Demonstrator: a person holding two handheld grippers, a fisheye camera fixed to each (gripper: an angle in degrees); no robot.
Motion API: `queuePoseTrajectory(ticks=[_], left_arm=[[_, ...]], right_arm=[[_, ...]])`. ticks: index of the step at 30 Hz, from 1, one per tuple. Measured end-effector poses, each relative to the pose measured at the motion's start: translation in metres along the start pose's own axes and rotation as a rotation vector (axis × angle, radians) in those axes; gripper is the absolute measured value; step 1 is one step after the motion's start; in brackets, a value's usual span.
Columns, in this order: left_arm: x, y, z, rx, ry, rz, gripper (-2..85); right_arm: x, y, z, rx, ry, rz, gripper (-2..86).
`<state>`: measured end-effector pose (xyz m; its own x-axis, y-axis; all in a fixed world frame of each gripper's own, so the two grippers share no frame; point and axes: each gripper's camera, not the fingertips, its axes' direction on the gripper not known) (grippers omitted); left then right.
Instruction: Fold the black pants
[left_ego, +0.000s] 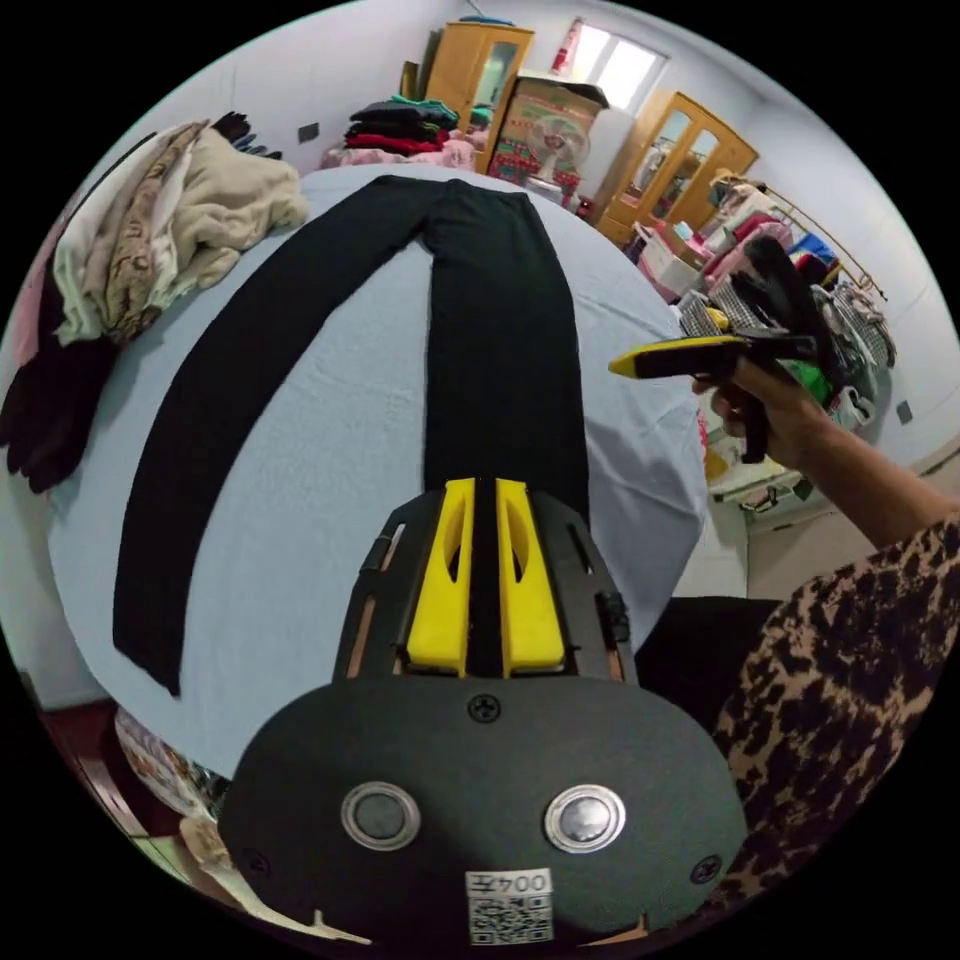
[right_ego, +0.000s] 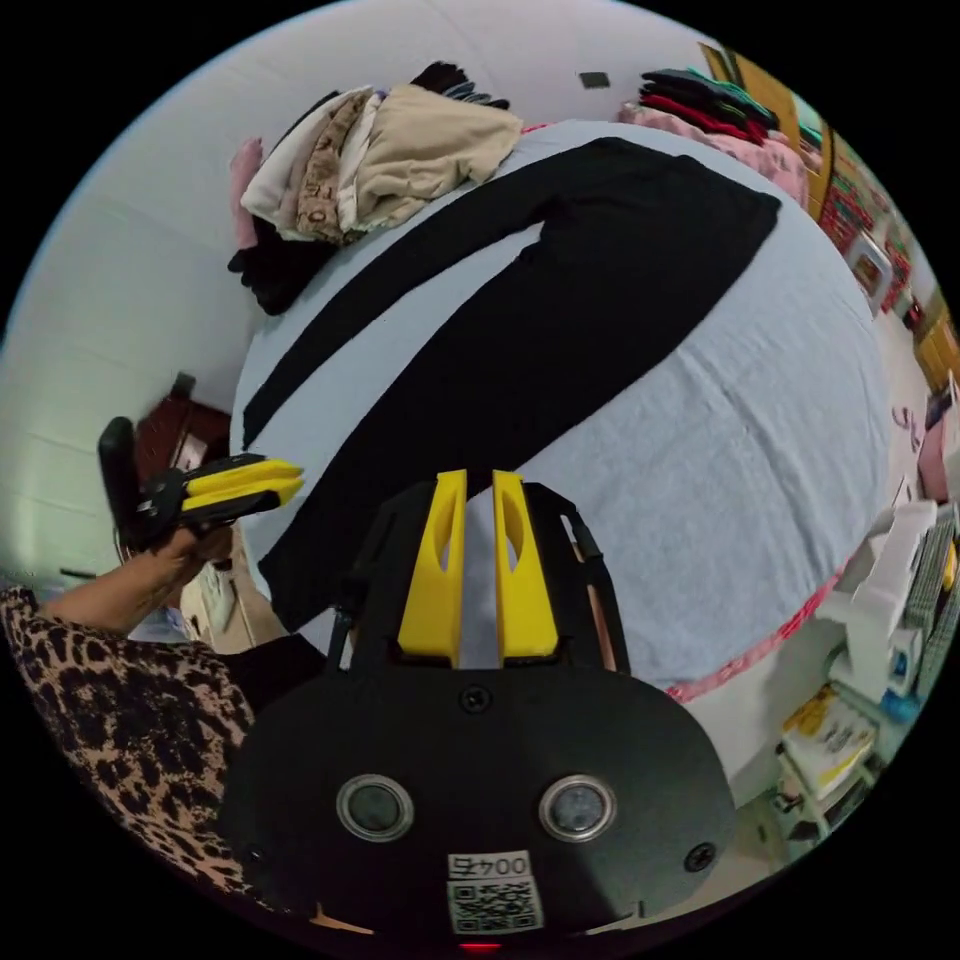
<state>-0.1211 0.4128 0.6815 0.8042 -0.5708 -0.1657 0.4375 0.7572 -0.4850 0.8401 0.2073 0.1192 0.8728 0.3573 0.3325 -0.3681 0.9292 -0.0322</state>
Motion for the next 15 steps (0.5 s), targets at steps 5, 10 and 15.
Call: queuePoseTrajectory(ticks=[5,10,15], left_arm=[[0.006,0.039,0.006,-0.103,-0.045,-0.158,2.0],[-0.004,0.05,-0.002,-0.127,-0.054,-0.29,1.6],[-0.014,0.048,-0.018,-0.16,-0.005,-0.387,1.4]], right_arm=[[-0.017,-0.04,0.034,-0.117,0.094,-0.106,3.6],[-0.029,-0.066,0.055,-0.206,0.149,-0.14,1.7],[-0.032,-0.094,0.065,-0.273,0.108,-0.131,0.5]])
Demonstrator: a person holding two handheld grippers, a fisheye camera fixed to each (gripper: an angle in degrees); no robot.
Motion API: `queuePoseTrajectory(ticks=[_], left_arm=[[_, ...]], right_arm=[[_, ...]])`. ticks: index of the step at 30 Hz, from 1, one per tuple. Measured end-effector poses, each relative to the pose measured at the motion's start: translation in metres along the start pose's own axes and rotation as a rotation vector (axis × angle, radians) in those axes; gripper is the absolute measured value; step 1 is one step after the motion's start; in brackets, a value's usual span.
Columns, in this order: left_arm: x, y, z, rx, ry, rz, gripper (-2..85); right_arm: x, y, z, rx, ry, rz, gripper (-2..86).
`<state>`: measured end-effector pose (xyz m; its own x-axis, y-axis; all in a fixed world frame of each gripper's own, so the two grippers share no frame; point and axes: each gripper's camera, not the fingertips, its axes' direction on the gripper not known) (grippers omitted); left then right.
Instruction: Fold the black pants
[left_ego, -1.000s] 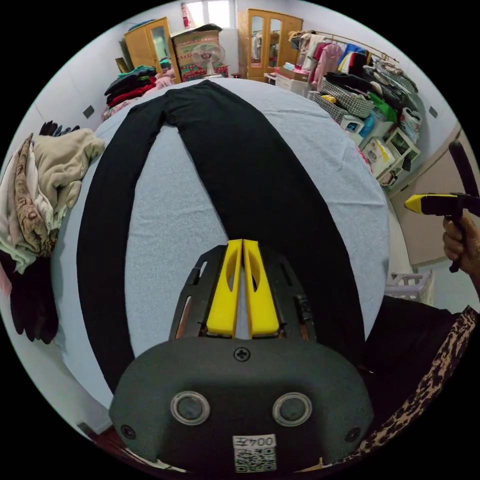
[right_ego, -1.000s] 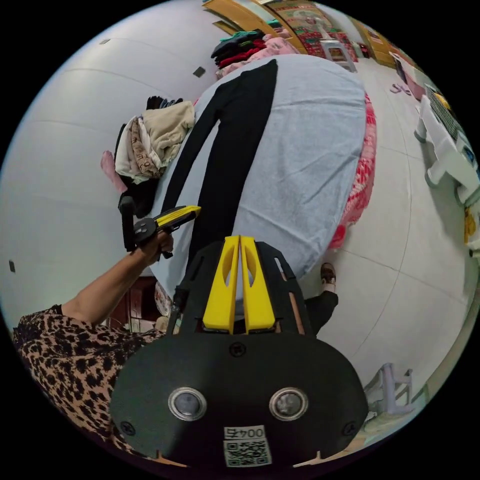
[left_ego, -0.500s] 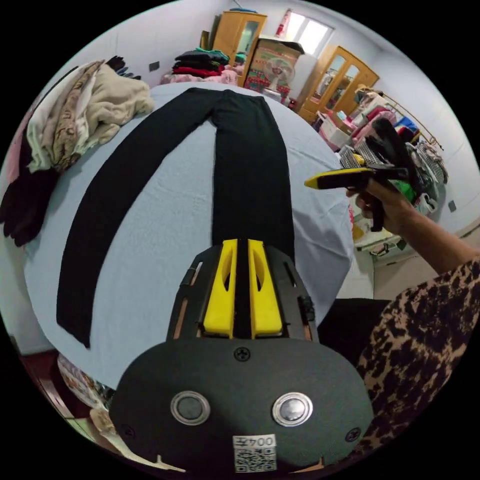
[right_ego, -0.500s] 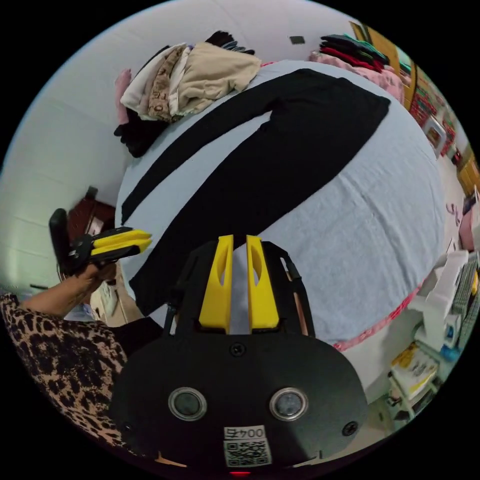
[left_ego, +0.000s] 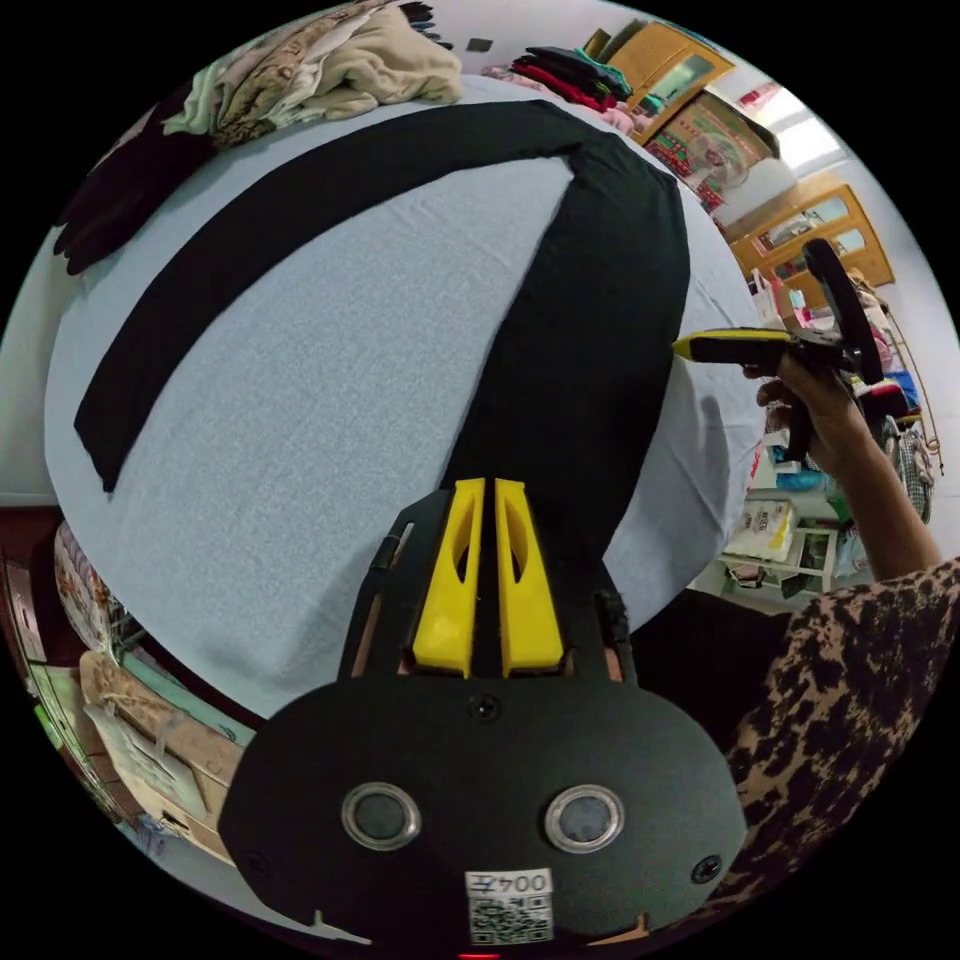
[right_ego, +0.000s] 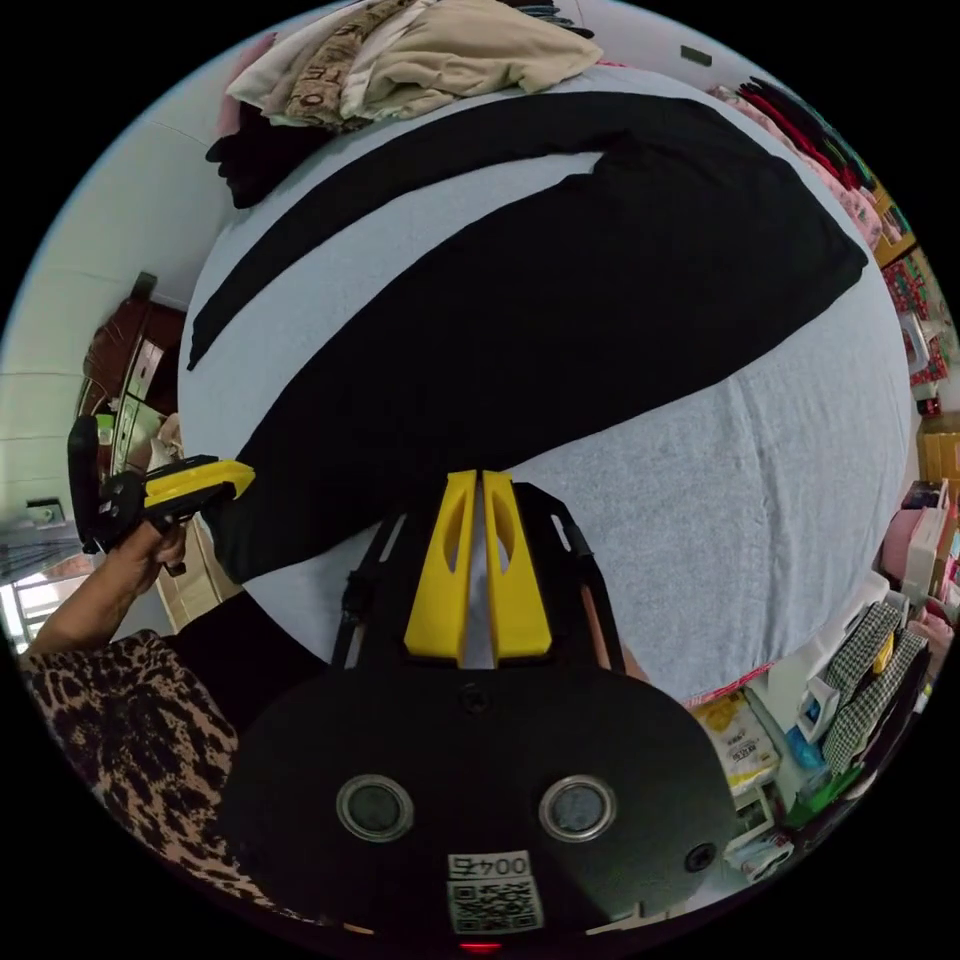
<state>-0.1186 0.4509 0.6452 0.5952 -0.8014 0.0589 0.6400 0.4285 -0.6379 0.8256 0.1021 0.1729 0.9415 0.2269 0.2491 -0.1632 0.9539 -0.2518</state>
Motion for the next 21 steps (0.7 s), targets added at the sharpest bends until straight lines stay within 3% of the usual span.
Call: queuePoseTrajectory(ticks=[10,14,21], left_arm=[[0.005,0.01,-0.05,0.031,-0.06,0.129,1.4],[-0.005,0.013,-0.075,0.048,-0.019,0.125,1.3],[-0.017,0.013,-0.12,0.063,0.004,0.177,1.4]], right_arm=[[-0.012,-0.06,0.008,-0.137,0.01,-0.001,-0.5],[-0.015,-0.076,0.011,-0.141,0.0,0.143,-0.7],[-0.045,-0.097,0.018,-0.165,0.158,-0.057,-0.9]])
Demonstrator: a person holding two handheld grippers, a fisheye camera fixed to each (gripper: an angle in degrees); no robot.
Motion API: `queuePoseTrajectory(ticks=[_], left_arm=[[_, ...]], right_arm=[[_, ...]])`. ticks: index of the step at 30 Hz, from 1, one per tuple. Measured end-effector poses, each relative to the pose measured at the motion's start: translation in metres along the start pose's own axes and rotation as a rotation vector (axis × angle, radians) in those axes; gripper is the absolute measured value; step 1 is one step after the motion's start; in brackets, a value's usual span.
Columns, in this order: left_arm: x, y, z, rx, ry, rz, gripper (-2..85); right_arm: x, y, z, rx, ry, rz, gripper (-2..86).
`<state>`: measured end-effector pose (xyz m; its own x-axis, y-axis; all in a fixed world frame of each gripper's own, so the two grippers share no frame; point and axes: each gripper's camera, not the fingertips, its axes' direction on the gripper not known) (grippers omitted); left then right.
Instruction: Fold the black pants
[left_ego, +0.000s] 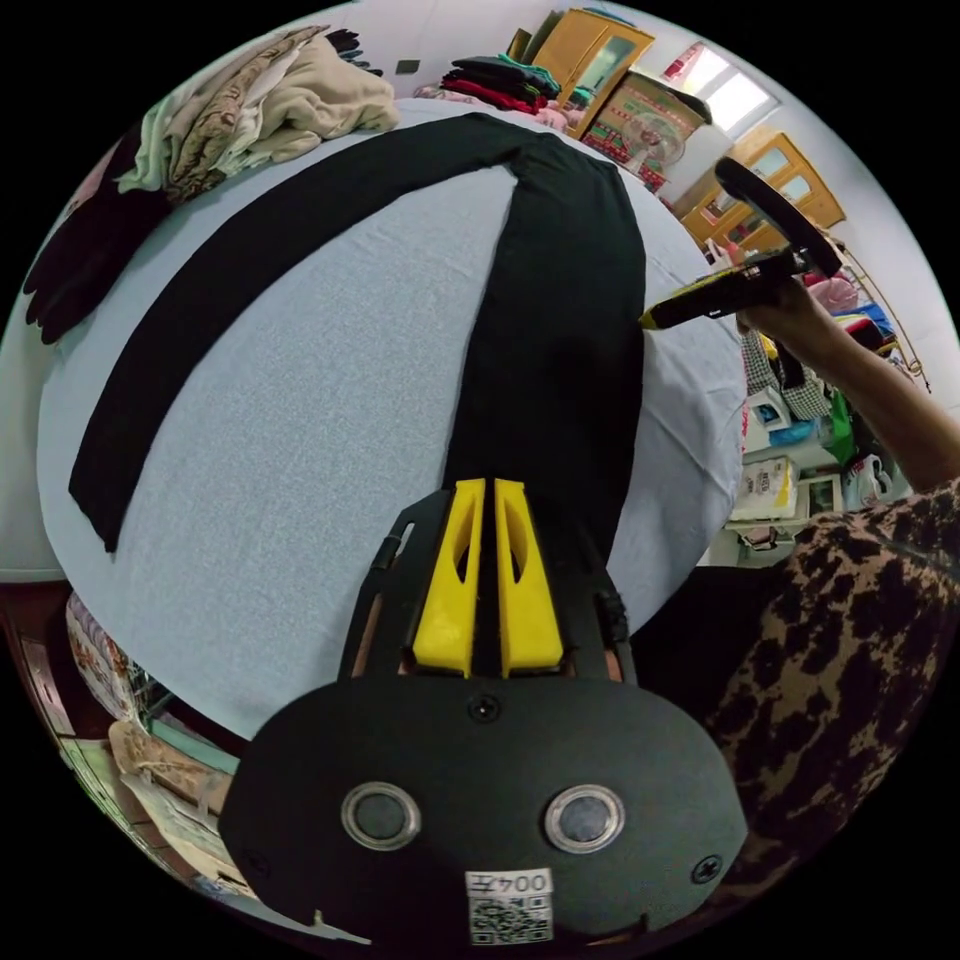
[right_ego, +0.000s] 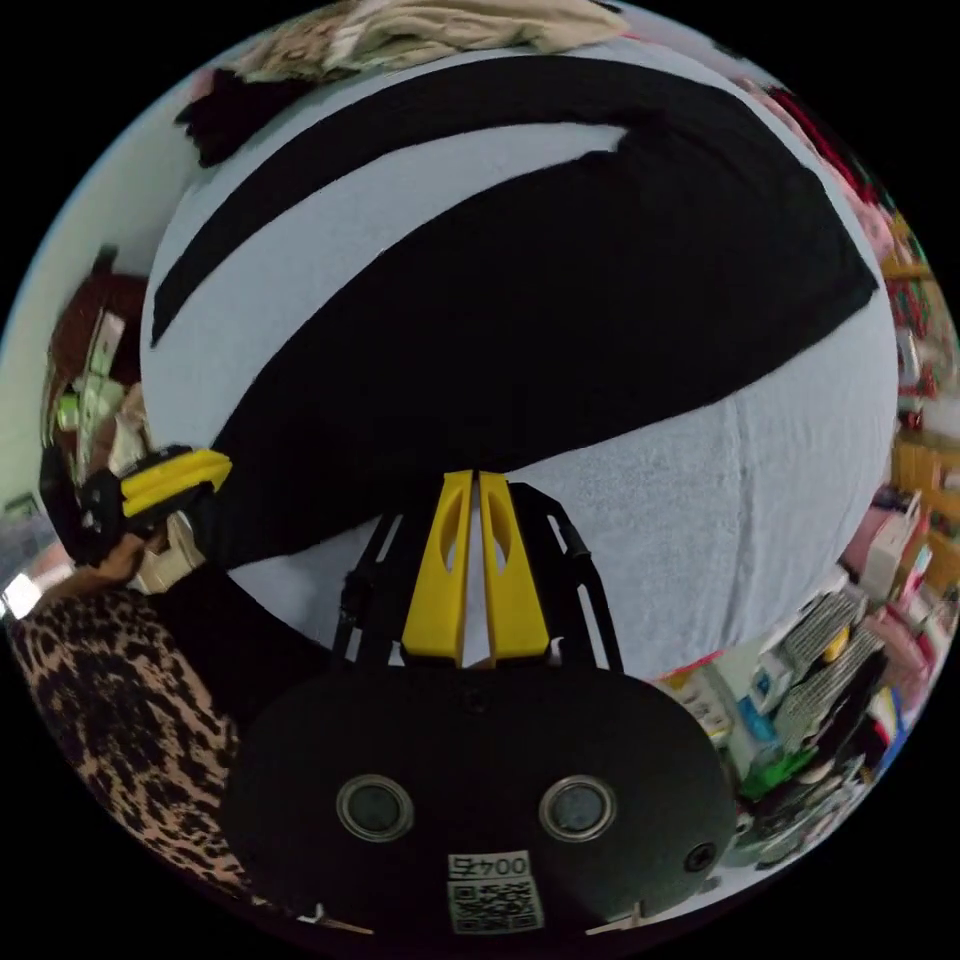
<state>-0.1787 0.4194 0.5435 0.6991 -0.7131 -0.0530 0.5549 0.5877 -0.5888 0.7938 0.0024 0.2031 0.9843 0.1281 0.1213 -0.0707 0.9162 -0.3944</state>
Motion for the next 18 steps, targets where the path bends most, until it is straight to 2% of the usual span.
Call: queuePoseTrajectory(ticks=[5,9,13,18], left_arm=[[-0.019,-0.008,-0.041,-0.016,0.067,-0.009,1.3],[-0.033,-0.017,-0.071,-0.033,0.139,-0.01,1.1],[-0.045,-0.03,-0.12,0.025,0.165,0.016,1.1],[-0.084,-0.056,-0.193,0.148,0.11,0.005,4.3]], right_arm=[[-0.03,-0.017,0.004,-0.021,0.184,-0.021,-1.0],[-0.031,-0.023,0.005,-0.012,0.176,-0.015,-1.0],[-0.031,-0.031,0.006,-0.019,0.17,-0.034,-0.9],[-0.041,-0.035,0.01,-0.032,0.245,-0.186,-0.5]])
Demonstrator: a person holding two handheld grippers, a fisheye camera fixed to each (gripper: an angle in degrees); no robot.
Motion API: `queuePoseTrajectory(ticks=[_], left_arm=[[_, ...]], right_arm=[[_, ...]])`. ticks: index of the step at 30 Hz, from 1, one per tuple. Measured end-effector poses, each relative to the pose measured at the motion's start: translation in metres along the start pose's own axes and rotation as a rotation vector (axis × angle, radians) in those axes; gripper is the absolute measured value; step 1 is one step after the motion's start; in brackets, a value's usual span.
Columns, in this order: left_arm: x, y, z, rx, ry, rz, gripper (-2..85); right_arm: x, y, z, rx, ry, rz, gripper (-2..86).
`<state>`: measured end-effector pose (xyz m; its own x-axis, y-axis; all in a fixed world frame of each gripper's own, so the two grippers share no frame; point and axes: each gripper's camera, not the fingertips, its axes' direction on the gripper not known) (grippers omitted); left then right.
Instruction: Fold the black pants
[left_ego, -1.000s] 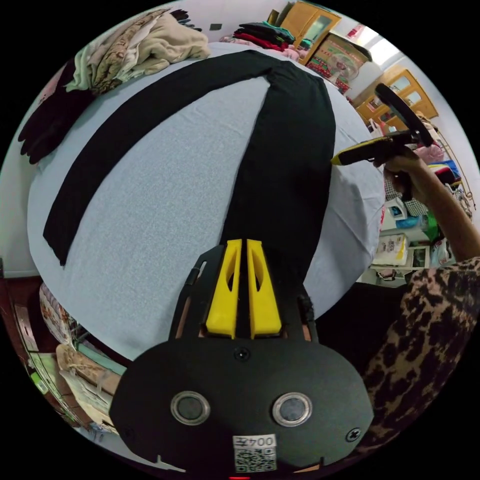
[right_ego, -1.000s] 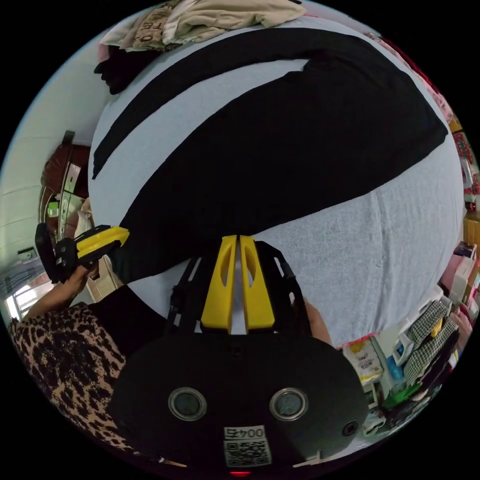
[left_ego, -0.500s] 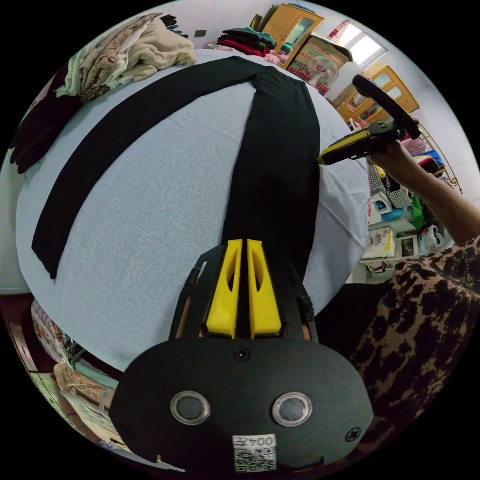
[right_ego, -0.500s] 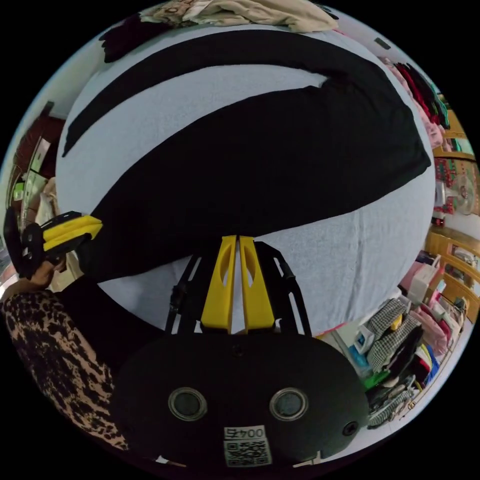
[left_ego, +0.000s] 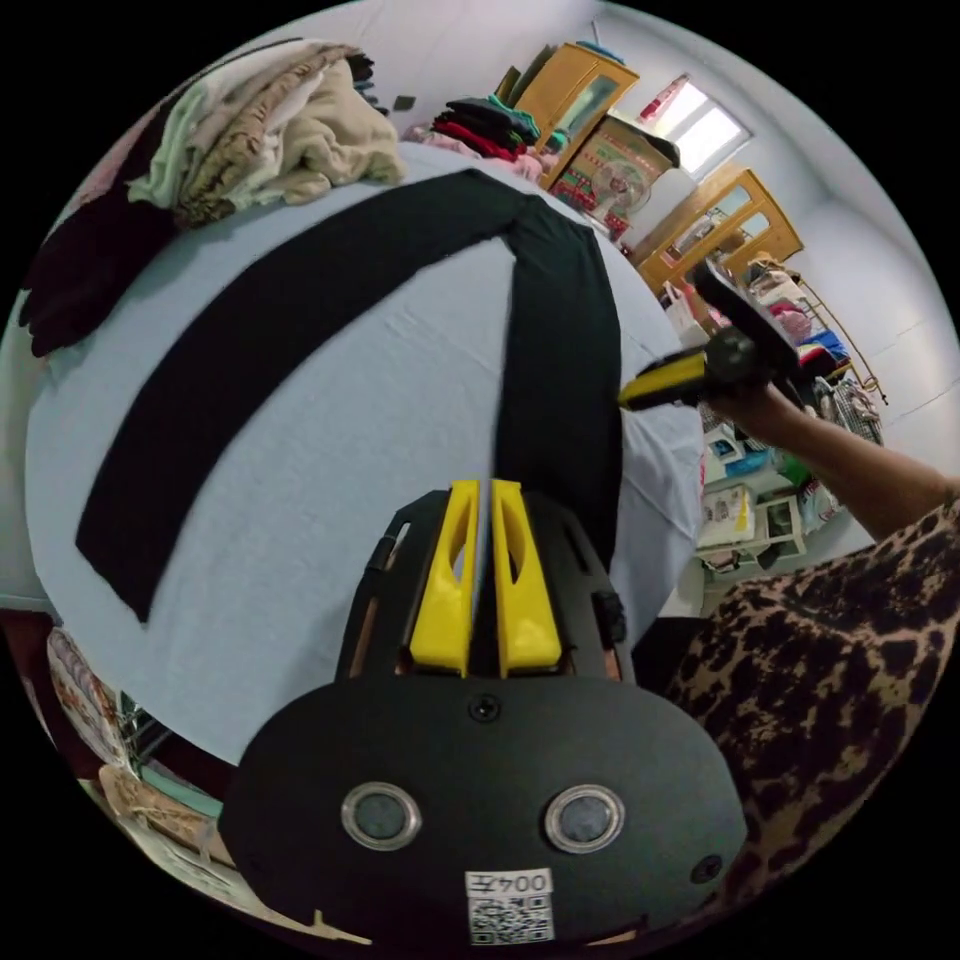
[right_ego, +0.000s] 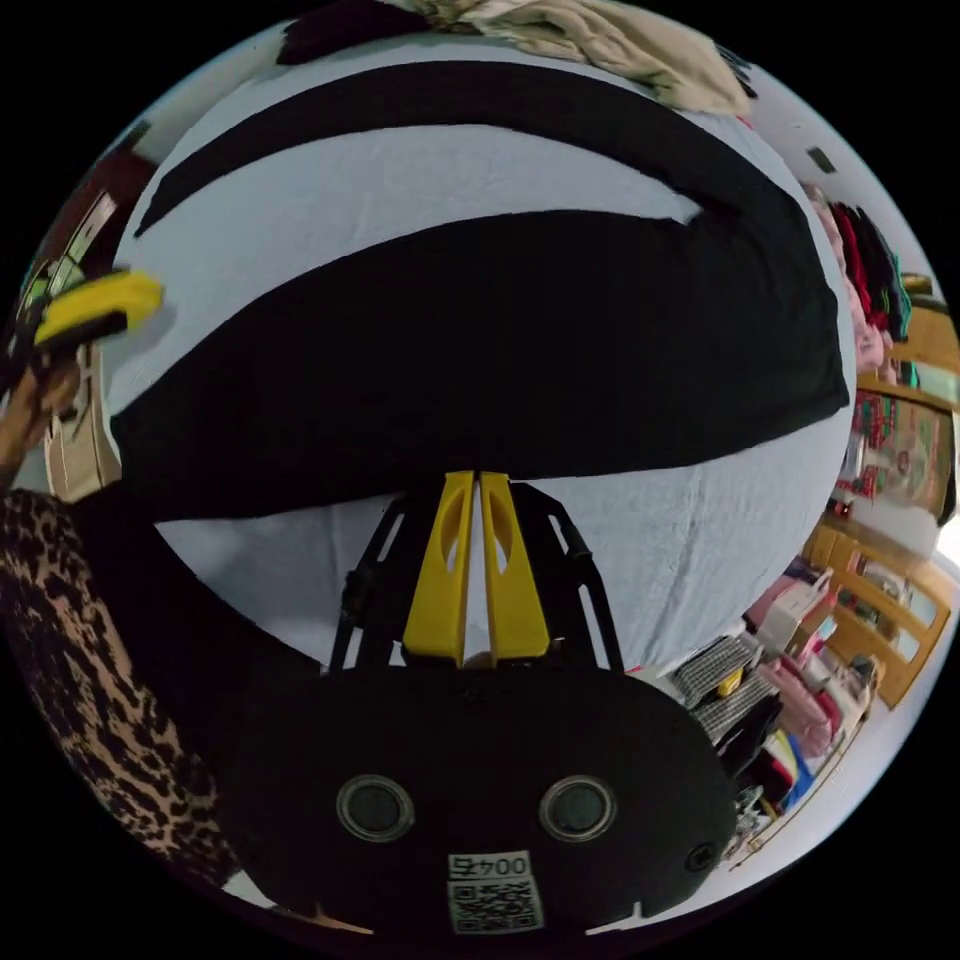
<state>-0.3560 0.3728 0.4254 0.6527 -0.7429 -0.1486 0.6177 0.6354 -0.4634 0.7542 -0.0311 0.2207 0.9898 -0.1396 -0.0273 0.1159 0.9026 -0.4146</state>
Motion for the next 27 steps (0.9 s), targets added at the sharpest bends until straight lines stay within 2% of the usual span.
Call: queuePoseTrajectory(ticks=[5,11,16,20,27], left_arm=[[-0.097,-0.065,-0.085,0.117,-0.089,-0.065,12.7],[-0.2,-0.136,-0.149,0.07,-0.063,-0.139,12.3],[-0.234,-0.183,-0.183,0.001,-0.058,-0.119,11.5],[-0.245,-0.218,-0.207,-0.087,-0.137,-0.104,7.4],[-0.265,-0.27,-0.26,-0.132,-0.204,-0.09,3.8]], right_arm=[[0.011,-0.009,0.002,-0.038,-0.074,0.113,0.1],[0.023,-0.01,0.006,-0.053,-0.136,0.143,0.1],[0.037,-0.002,0.01,-0.013,-0.215,0.195,0.1],[0.048,0.003,0.014,-0.001,-0.279,0.253,-0.1],[0.051,0.004,0.018,-0.02,-0.268,0.249,-0.2]])
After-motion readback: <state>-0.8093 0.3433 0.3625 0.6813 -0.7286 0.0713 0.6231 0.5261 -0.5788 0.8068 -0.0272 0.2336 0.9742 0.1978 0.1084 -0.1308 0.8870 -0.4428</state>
